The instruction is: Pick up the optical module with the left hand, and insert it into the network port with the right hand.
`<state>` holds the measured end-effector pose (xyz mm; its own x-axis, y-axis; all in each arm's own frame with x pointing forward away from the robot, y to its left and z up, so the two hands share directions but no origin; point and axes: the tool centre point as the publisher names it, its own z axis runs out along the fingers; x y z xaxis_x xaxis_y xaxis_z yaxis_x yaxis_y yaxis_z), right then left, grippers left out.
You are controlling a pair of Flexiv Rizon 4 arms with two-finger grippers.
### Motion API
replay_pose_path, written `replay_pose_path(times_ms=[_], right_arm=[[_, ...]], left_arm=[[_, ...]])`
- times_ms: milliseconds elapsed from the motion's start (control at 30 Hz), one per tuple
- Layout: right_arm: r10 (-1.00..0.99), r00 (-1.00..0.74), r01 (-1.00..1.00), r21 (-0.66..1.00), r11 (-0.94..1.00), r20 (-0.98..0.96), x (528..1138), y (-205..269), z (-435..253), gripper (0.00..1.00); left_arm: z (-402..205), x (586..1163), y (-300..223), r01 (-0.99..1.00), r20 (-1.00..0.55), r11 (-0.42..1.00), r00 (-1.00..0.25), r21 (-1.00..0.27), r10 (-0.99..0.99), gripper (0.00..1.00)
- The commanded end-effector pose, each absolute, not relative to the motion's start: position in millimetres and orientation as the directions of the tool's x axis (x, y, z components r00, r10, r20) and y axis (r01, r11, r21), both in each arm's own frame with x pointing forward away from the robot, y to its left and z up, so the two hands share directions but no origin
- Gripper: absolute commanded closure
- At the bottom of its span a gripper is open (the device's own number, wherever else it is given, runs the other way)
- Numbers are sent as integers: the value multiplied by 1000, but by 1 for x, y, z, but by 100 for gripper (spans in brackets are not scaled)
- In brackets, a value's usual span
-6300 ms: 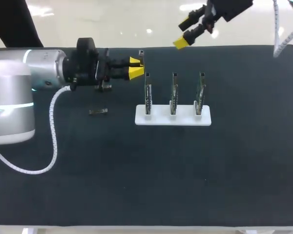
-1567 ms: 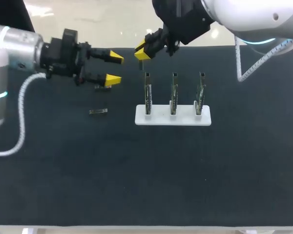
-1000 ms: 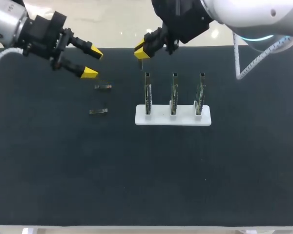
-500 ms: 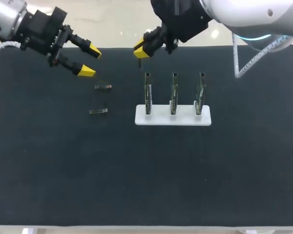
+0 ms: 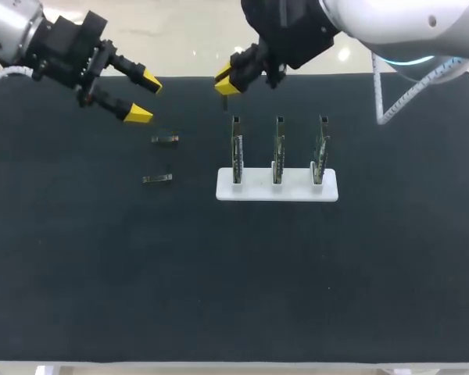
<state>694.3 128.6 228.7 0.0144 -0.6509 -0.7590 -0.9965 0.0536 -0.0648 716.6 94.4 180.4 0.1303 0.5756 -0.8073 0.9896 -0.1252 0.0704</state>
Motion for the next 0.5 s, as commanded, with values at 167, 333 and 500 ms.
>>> replay_pose_path(times_ms=[167,333,500], right_arm=[[-642,50,-998,-61,-5,-765,717,112,215,100],[-638,70,-997,-65,-31,-767,726,108,207,100],[-631,72,-997,-68,-32,-772,731,109,201,100]], left_arm=[[181,717,94,990,-805,-126,129,68,579,0],[181,717,94,990,-805,-126,129,68,579,0],[181,717,94,990,-805,-126,129,68,579,0]])
